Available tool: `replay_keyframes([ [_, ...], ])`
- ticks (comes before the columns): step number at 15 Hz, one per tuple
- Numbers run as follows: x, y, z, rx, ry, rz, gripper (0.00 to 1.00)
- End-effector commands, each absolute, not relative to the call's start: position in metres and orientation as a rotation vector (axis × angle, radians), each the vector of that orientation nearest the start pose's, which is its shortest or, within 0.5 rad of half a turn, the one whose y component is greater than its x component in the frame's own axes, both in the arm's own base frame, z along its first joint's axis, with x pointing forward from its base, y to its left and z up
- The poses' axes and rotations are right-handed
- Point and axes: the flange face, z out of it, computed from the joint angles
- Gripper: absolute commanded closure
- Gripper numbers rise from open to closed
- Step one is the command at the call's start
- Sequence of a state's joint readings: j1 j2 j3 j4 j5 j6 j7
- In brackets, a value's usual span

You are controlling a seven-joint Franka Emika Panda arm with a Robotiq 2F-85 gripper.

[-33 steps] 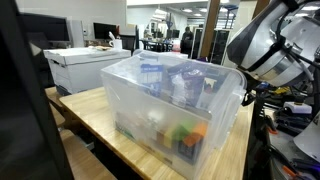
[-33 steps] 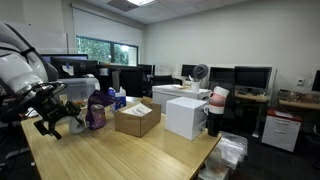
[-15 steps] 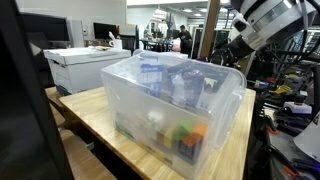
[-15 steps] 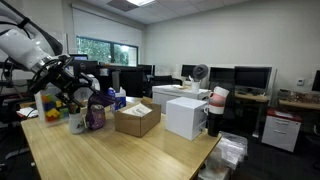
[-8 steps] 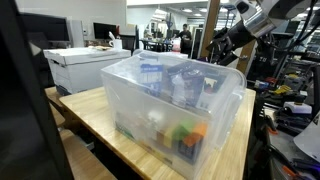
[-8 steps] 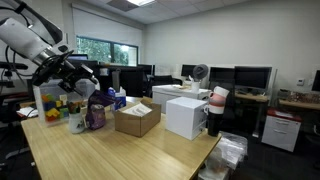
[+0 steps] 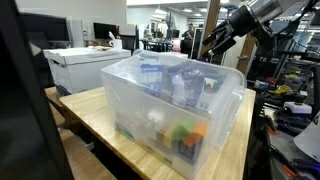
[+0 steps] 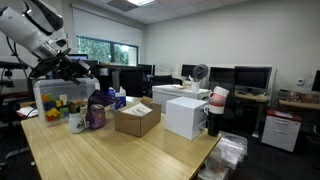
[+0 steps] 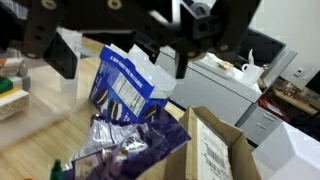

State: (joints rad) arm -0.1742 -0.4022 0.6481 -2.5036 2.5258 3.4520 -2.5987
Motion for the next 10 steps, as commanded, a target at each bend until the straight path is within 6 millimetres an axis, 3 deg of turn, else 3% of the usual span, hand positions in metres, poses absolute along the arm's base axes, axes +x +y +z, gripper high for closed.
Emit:
replay_keyframes([
  [1, 0.339, 0.118, 0.415, -2.925, -0.609, -1.282, 0.0],
  [10, 0.34, 0.152, 0.444, -2.722, -0.314, -1.265, 0.0],
])
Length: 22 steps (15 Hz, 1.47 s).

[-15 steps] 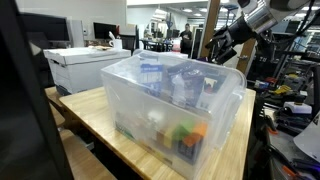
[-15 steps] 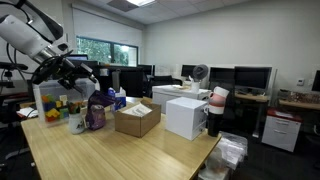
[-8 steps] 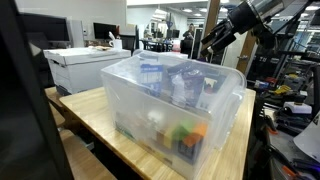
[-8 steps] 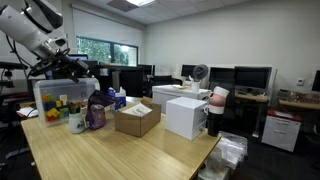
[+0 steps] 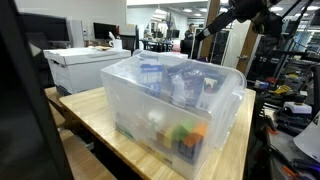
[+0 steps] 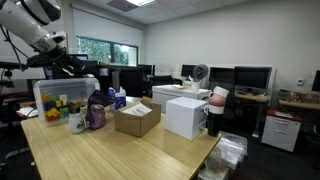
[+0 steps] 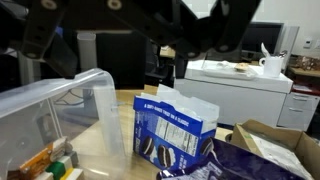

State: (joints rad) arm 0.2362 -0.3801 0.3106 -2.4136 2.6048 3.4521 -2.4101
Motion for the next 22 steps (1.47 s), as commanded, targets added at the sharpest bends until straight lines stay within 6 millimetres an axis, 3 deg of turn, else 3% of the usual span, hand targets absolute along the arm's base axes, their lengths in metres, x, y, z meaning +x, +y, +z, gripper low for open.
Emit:
replay_keyframes([
  [1, 0.34, 0.156, 0.447, -2.703, -0.304, -1.262, 0.0],
  [12, 0.337, 0.214, 0.465, -2.566, -0.34, -1.199, 0.0],
  [22, 0.329, 0.26, 0.448, -2.527, -0.415, -1.068, 0.0],
])
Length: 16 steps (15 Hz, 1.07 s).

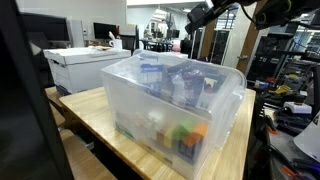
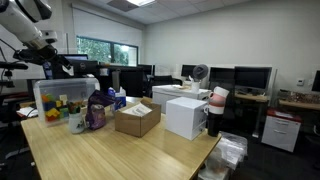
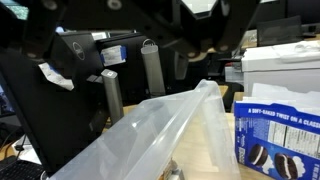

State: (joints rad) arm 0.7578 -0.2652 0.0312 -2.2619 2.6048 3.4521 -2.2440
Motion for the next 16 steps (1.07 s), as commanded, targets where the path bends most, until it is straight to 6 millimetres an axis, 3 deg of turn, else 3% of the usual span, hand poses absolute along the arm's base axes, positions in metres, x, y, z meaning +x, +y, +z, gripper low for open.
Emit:
replay_keyframes([
  [1, 0.328, 0.263, 0.445, -2.528, -0.416, -1.053, 0.0],
  [8, 0.321, 0.274, 0.418, -2.56, -0.421, -0.949, 0.0],
  [16, 0.328, 0.263, 0.404, -2.598, -0.352, -0.912, 0.0],
])
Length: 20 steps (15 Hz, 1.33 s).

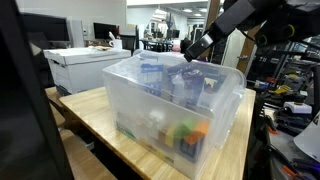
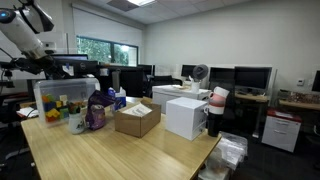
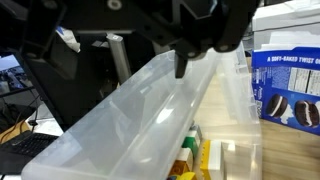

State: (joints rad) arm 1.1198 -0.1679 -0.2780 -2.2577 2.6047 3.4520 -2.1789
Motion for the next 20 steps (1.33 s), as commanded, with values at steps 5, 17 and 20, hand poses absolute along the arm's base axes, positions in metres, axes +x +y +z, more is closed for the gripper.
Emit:
replay_keyframes([
  [5, 0.334, 0.25, 0.407, -2.597, -0.304, -0.918, 0.0],
  [17, 0.38, 0.199, 0.408, -2.678, -0.148, -1.023, 0.0],
  [20, 0.386, 0.181, 0.407, -2.706, -0.104, -1.042, 0.0],
])
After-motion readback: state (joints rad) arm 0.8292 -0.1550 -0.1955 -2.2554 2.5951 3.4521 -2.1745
